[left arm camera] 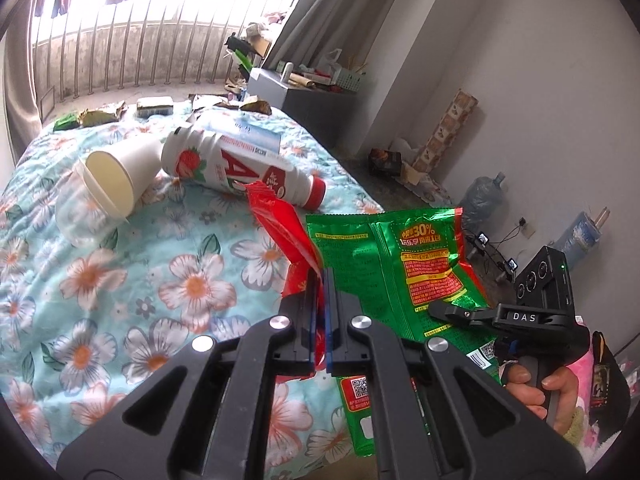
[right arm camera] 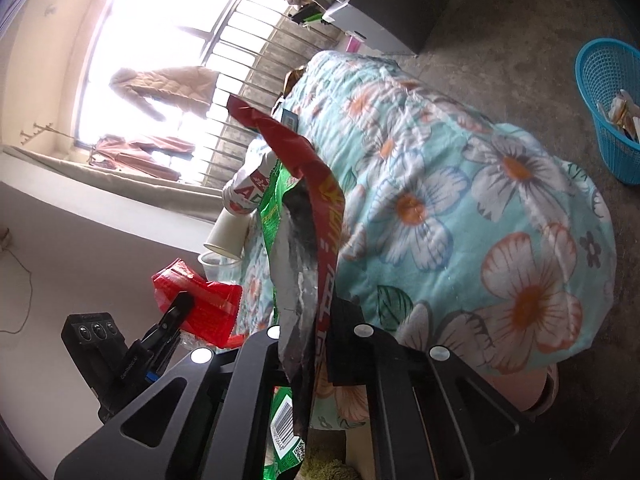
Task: Collect trash
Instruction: 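Carry both green bags off the bed toward the blue wastebasket, then open both tools over the wastebasket to drop the green bags, then swing both open tools back over the bed toward the bottle and cup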
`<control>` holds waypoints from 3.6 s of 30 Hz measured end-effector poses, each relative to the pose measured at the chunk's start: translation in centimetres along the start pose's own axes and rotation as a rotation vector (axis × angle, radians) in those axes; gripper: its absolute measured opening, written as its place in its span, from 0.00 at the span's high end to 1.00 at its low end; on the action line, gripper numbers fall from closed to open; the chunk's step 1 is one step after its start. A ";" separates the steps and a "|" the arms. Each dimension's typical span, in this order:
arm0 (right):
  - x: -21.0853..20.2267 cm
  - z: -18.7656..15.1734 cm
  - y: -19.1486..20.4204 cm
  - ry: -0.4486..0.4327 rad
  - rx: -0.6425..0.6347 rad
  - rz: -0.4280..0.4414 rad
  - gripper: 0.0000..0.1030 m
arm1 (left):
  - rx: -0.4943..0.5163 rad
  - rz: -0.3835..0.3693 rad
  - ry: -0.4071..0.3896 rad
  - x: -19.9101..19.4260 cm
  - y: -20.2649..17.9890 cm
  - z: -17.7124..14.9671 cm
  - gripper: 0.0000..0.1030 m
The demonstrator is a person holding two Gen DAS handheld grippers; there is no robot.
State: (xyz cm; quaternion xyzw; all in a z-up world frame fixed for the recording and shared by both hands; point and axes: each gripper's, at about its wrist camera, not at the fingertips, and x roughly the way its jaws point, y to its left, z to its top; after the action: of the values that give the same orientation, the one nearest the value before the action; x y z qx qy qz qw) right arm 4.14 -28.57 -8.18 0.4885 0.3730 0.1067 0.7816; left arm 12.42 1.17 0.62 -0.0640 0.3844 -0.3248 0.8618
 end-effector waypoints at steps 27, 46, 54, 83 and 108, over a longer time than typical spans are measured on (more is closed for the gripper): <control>-7.0 2.4 -3.6 -0.182 0.061 0.081 0.97 | 0.175 -0.093 0.003 2.3 -8.8 2.8 0.99; -18.5 5.4 -17.6 -0.561 0.387 0.043 0.97 | 0.384 -0.307 0.233 17.4 -25.2 5.7 0.99; -18.5 6.7 -28.3 -0.650 0.669 0.013 0.97 | 0.498 -0.286 0.432 30.8 -33.1 2.8 0.99; -17.0 7.1 -31.5 -0.661 0.611 -0.360 0.41 | 0.368 -0.358 0.429 33.7 -36.4 5.0 0.24; -8.9 6.7 1.8 -0.228 -0.250 -0.356 0.27 | 0.083 0.020 -0.086 1.6 -3.3 6.8 0.18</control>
State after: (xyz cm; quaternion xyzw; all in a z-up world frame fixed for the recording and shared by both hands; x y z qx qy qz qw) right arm 2.91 -36.96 -0.74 0.3233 0.3467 -0.0432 0.8795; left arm 16.26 -3.34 5.53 -0.0384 0.3338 -0.3285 0.8827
